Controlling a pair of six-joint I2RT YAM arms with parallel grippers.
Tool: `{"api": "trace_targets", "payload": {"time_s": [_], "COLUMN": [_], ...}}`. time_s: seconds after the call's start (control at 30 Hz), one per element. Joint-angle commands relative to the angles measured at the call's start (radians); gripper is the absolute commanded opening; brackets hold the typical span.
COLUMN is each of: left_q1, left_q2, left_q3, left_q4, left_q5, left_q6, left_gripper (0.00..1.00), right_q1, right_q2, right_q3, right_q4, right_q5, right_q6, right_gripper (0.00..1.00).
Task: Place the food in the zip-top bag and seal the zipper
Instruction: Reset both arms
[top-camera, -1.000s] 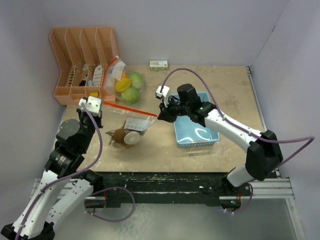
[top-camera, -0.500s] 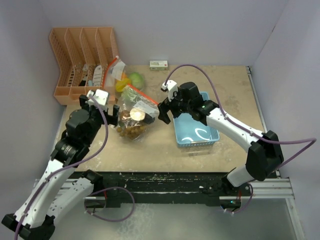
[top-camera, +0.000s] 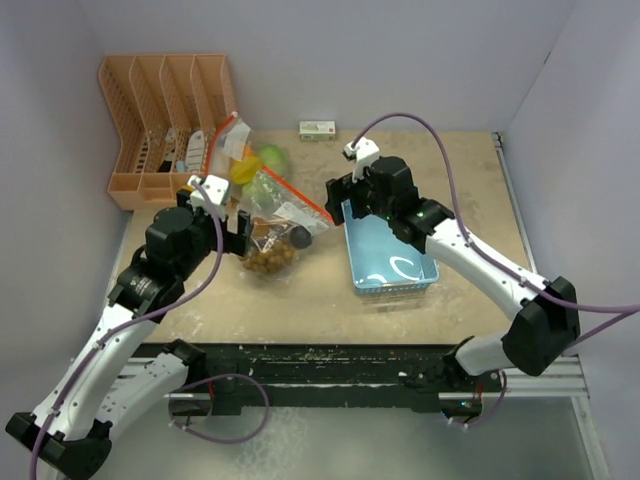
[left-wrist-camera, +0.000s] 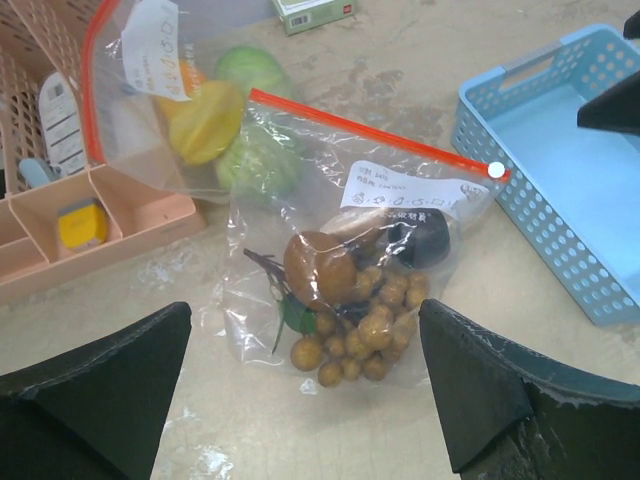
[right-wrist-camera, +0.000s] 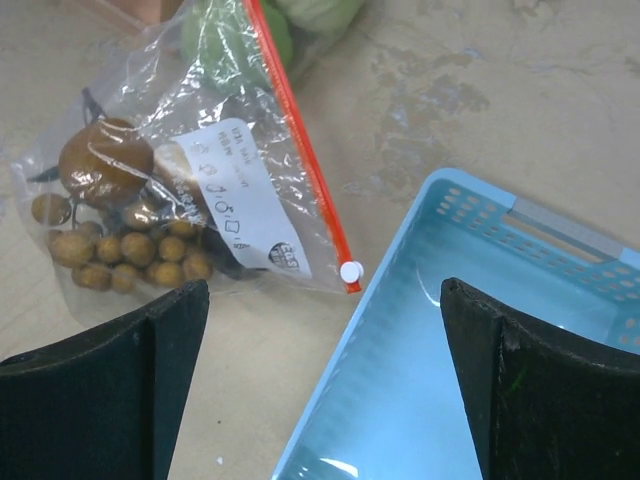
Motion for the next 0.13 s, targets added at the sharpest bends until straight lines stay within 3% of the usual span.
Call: {"api": "trace_targets", "payload": {"time_s": [0.0, 0.1], "left_q1": [0.003, 0.002], "left_q2": [-0.006, -0.009], "left_q3": [0.023, 0.024], "left_q4": [-0.005, -0.002], "left_q5": [0.029, 0.028], "left_q6": [-0.027, -0.026], "left_gripper": [0.99, 0.99], "right_q1": [-0.001, -0.001], "right_q2": [-0.064, -0.07], "right_q3": [-0.001, 0.006], "right_q4": [0.066, 0.056], "right_q5": [0.09, 0.103], "right_q6": [0.041, 0.046], "right_gripper": [1.0, 0.99]}}
